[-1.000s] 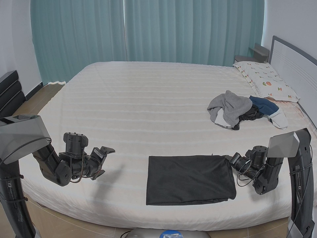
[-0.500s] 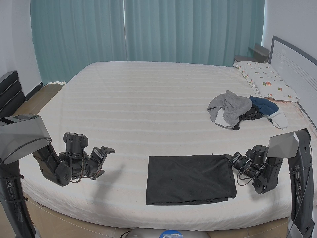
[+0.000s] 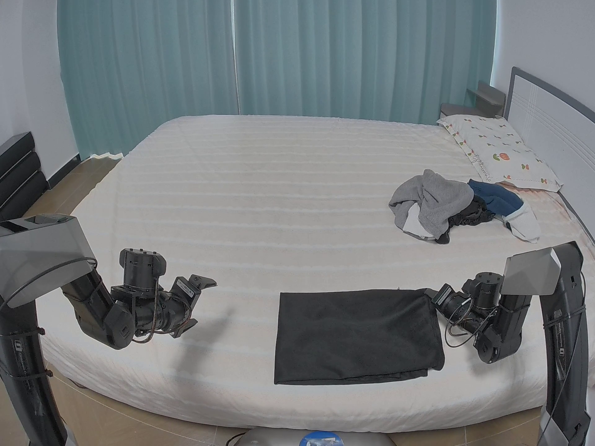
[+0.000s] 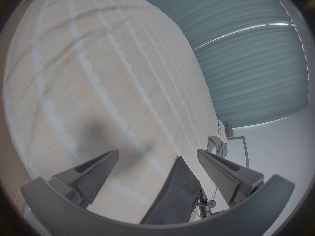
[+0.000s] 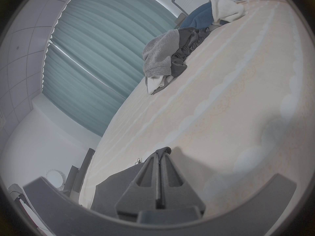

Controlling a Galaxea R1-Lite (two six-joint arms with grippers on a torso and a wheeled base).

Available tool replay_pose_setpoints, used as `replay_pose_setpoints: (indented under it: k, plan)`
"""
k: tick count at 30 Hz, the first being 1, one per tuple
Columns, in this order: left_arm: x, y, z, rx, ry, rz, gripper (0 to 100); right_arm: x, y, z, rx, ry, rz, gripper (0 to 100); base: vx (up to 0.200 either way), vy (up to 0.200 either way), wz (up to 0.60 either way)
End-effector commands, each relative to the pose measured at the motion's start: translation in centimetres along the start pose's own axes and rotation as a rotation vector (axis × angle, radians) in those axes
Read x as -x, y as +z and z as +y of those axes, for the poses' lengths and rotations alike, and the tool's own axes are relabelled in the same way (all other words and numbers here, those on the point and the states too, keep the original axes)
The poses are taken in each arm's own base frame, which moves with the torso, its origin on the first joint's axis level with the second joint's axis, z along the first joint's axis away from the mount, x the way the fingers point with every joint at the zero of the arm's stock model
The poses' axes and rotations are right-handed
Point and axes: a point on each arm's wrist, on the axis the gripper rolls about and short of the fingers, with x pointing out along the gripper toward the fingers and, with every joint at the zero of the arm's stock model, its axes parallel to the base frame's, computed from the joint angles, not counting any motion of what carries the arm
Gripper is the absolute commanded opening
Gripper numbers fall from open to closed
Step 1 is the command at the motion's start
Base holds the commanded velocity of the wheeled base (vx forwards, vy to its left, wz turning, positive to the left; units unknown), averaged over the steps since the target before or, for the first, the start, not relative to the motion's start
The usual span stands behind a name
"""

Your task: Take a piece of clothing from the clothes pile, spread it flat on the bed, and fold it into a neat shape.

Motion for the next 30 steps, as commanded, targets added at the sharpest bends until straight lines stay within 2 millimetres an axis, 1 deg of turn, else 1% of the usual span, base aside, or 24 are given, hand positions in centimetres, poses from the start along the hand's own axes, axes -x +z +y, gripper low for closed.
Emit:
replay_pose_setpoints:
  k: [1,30]
  plan:
    - [0.00,-0.02,0.04,0.001,0.001,0.001,100,-0.01,0.04,0.05,0.002,0.005,-0.006,0,0.000,0.000,0.00]
    - [0.00,-0.09,0.06,-0.002,0.002,0.002,100,0.08,0.13,-0.33,0.000,-0.023,-0.021,0,0.000,0.000,0.00]
